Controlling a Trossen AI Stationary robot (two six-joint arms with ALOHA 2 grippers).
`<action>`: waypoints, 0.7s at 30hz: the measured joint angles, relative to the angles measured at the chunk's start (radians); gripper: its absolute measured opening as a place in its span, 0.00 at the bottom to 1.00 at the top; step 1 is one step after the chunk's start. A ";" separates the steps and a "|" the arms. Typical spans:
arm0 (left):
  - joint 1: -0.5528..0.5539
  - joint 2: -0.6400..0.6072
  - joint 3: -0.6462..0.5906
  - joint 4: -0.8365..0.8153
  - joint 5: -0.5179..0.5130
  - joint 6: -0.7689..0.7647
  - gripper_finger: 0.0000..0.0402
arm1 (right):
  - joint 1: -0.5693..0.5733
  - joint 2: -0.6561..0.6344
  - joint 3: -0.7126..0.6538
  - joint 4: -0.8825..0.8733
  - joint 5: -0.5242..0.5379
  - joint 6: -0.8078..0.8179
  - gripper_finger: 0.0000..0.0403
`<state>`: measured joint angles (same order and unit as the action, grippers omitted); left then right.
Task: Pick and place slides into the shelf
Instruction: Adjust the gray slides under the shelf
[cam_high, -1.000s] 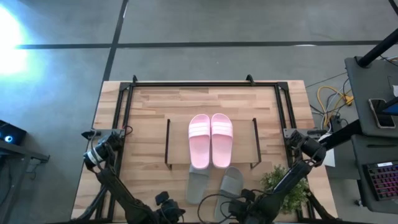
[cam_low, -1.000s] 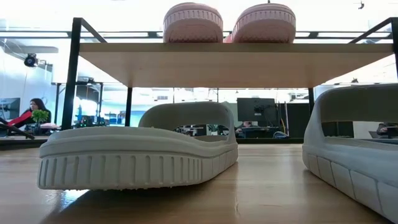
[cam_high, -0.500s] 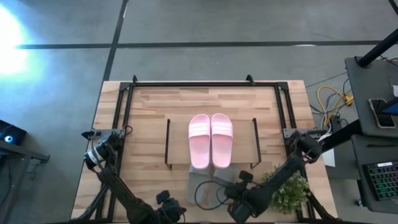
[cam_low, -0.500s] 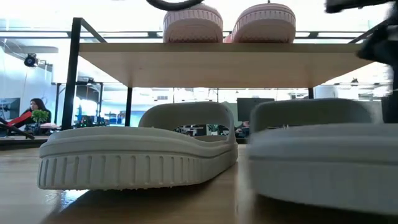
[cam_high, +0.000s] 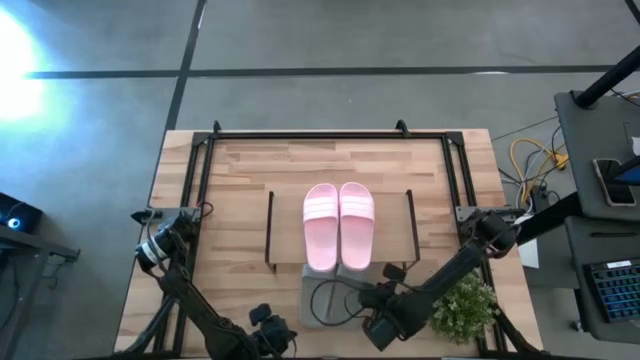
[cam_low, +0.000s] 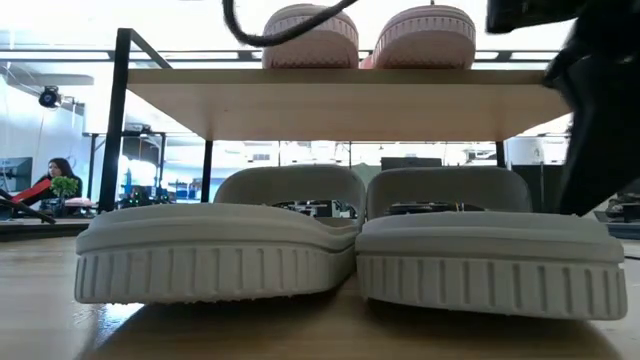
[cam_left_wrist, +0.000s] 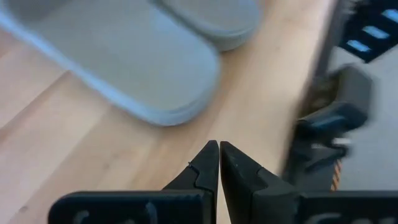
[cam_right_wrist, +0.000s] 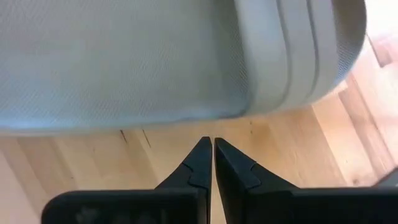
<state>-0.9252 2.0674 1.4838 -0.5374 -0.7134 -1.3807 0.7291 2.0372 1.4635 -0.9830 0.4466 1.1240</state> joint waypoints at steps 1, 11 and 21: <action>0.004 0.000 -0.016 -0.003 0.000 -0.024 0.00 | 0.008 -0.001 0.000 -0.003 0.000 0.011 0.03; 0.081 0.002 -0.147 0.053 0.026 -0.122 0.00 | 0.084 -0.015 0.007 -0.008 -0.001 0.120 0.03; 0.182 0.002 -0.167 0.162 0.039 0.061 0.00 | 0.087 -0.015 0.008 -0.008 -0.001 0.132 0.03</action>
<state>-0.7434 2.0693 1.3167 -0.3754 -0.6741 -1.3201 0.8158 2.0220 1.4712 -0.9913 0.4455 1.2564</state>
